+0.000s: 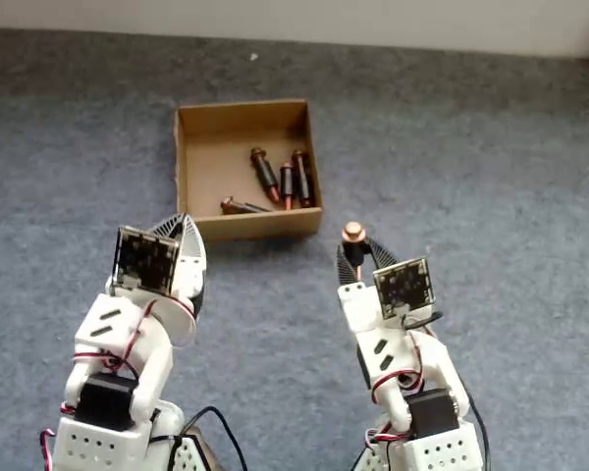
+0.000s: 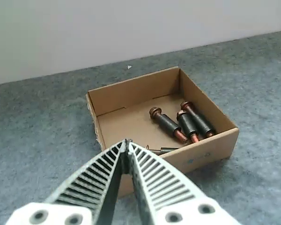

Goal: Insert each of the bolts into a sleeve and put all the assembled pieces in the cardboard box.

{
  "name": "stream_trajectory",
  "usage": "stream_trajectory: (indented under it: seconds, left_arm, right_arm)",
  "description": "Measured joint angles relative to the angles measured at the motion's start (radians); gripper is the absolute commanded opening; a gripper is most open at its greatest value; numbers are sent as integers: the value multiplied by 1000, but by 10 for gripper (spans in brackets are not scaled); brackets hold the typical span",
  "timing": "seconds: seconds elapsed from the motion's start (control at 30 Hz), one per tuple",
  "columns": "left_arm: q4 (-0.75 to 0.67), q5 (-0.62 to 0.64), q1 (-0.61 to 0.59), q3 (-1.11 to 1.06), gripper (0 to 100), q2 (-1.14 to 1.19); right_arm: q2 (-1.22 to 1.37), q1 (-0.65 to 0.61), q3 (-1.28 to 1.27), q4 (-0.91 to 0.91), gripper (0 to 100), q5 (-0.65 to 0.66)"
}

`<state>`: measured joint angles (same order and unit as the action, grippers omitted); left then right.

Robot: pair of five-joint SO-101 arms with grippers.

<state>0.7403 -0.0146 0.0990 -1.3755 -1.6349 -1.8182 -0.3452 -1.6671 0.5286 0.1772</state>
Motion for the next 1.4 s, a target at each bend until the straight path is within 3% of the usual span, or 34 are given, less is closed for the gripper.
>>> stream_trajectory:
  seconds: [0.13,0.37,0.57,0.83,1.13,1.4]
  left_arm:
    - [0,0,-5,-118,7,-160]
    - [-3,-5,-6,-212,7,-167]
    - [-3,-9,-75,-290,7,-167]
    - [35,-9,-124,-301,7,-167]
    - [209,-9,-124,-301,7,-167]
    - [210,-9,-124,-301,7,-167]
  right_arm:
    - [0,0,0,0,6,0]
    - [0,0,0,0,6,0]
    - [0,0,0,0,6,0]
    - [0,0,0,0,6,0]
    - [0,0,14,3,6,15]
    - [68,-60,239,37,6,25]
